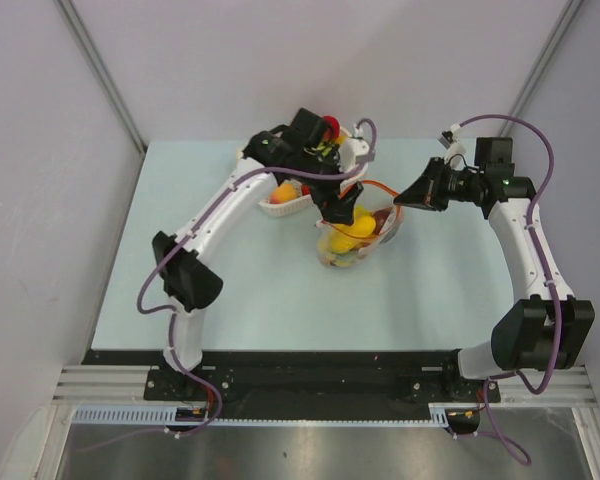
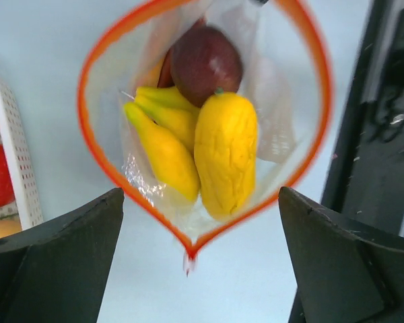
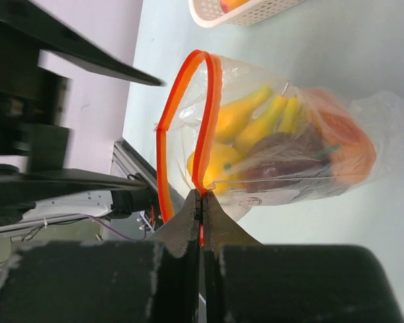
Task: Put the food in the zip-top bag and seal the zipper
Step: Place the fake fruit in the zipper food storage bag, then zip the zipper food storage bag at the center of the board.
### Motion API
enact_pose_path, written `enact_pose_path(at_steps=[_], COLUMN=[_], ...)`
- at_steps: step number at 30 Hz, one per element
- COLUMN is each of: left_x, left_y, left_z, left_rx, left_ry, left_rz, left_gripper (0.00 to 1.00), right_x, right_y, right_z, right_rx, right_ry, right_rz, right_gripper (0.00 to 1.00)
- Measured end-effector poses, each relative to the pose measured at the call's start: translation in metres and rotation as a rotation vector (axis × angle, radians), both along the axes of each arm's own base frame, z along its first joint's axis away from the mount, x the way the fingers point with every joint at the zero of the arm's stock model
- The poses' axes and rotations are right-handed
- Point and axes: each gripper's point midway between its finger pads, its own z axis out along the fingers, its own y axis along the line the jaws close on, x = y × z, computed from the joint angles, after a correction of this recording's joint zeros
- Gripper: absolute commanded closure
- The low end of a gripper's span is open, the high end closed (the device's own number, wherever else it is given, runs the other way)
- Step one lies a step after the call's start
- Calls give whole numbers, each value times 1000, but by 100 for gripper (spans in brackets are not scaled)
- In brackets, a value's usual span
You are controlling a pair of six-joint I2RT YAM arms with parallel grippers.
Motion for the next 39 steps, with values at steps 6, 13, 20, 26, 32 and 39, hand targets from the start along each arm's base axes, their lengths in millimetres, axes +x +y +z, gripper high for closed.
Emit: enact_pose_path(at_steps=[6, 13, 20, 26, 32, 39], left_x=[3, -29, -27, -14, -19, -22], left_y=[58, 115, 93, 57, 34, 25], left_z=[51, -38, -80, -63, -53, -50], left_rx=[-308, -362, -425, -553, -628, -665], left_ry=[-36, -77, -143, -220, -209, -168], left_rz=[75, 69, 12, -19, -45, -53], left_gripper=[1, 12, 21, 32, 57, 100], right_x=[0, 0, 1, 3, 3, 2], right_y=[0, 0, 0, -1, -3, -5], right_z=[0, 0, -3, -6, -7, -9], right_rx=[-3, 0, 0, -5, -10, -13], right_ry=[-5, -5, 1, 2, 2, 9], right_rz=[2, 5, 9, 12, 10, 7], right_gripper=[100, 100, 100, 100, 100, 100])
